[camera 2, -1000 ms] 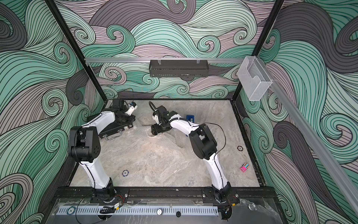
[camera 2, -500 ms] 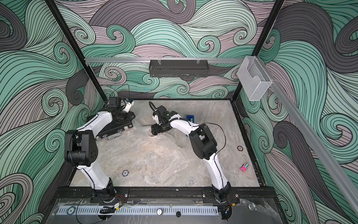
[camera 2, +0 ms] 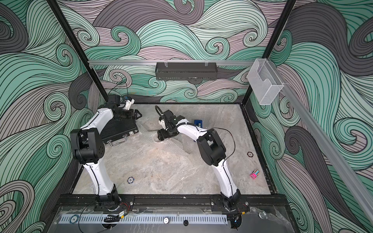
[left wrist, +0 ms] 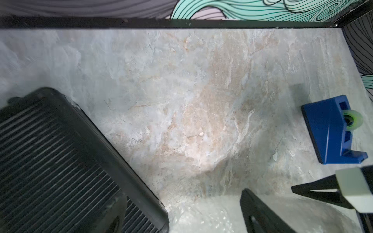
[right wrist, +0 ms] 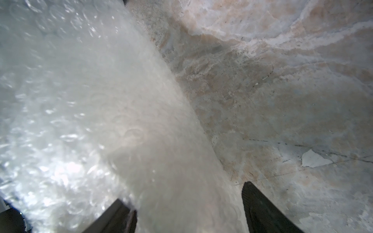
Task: Wrap mugs in bubble wrap
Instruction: Wrap the mug in bubble wrap.
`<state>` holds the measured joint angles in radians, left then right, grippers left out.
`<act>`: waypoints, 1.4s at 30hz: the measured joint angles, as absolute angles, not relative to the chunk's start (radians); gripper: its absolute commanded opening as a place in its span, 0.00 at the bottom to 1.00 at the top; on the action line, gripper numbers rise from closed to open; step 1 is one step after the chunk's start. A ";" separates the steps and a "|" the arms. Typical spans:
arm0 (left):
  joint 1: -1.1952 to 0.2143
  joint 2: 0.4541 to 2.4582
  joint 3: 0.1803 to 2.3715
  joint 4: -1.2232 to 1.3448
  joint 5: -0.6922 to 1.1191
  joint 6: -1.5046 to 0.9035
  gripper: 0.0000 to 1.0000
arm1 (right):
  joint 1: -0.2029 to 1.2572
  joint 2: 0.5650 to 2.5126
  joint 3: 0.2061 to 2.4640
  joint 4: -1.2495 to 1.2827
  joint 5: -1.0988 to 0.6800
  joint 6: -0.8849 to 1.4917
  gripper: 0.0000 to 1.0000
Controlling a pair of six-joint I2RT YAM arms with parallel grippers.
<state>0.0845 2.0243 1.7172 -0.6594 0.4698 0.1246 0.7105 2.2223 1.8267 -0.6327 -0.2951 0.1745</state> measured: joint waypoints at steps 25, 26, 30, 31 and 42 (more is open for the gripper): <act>0.084 2.175 1.839 -0.955 0.574 -0.108 0.39 | 0.710 2.222 1.827 -0.632 -0.295 0.175 0.78; 0.084 2.175 1.839 -0.961 0.576 -0.109 0.34 | 0.710 2.222 1.827 -0.632 -0.295 0.175 0.78; 0.084 2.175 1.828 -0.973 0.614 -0.118 0.15 | 0.710 2.222 1.827 -0.632 -0.295 0.175 0.77; 0.084 2.173 1.821 -0.973 0.627 -0.120 0.11 | 0.710 2.222 1.827 -0.633 -0.295 0.175 0.77; 0.078 1.905 1.560 -0.839 0.742 -0.252 0.00 | 0.712 2.222 1.827 -0.633 -0.290 0.175 0.76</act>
<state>0.0776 1.9045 1.5597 -0.8391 0.7418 -0.2523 0.7116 2.2223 1.8267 -0.6327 -0.2905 0.1753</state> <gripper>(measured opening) 0.045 0.764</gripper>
